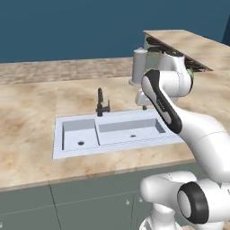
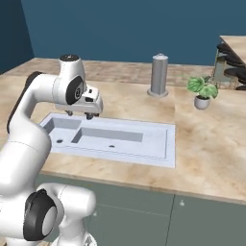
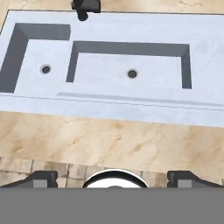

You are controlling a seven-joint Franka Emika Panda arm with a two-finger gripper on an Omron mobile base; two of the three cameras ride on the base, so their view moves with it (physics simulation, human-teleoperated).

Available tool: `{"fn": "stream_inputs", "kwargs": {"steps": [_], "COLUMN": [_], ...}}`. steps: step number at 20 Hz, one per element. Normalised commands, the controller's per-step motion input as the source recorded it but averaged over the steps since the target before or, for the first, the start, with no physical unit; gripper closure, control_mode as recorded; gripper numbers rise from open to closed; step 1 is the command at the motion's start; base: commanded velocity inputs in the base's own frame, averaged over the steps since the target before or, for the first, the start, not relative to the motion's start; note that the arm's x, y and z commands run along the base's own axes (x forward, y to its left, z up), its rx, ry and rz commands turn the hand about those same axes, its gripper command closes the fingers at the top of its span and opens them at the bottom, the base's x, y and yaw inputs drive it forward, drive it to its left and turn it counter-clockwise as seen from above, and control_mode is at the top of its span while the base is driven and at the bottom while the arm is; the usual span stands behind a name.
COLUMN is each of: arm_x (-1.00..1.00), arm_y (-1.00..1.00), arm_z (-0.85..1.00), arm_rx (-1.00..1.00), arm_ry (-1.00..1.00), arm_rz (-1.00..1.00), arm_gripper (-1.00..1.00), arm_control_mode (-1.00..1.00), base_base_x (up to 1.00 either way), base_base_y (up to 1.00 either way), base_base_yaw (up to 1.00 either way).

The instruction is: Place the bowl with donut and the cupcake onto the tray.

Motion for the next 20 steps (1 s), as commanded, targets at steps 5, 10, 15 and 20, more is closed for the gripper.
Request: {"fn": "stream_inputs", "kwargs": {"steps": [5, 10, 15, 20], "arm_x": [0.00, 0.00, 0.00, 0.00], "arm_y": [0.00, 0.00, 0.00, 0.00], "arm_z": [0.00, 0.00, 0.00, 0.00], "arm_rx": [0.00, 0.00, 0.00, 0.00], "arm_ry": [0.00, 0.00, 0.00, 0.00], "arm_rz": [0.00, 0.00, 0.00, 0.00], "arm_gripper": [-1.00, -1.00, -1.00, -1.00], "arm_control_mode": [1.00, 1.00, 1.00, 1.00], "base_base_x": [0.00, 0.00, 0.00, 0.00], "base_base_y": [0.73, 0.73, 0.75, 0.76], "base_base_yaw": [0.00, 0.00, 0.00, 0.00]}}
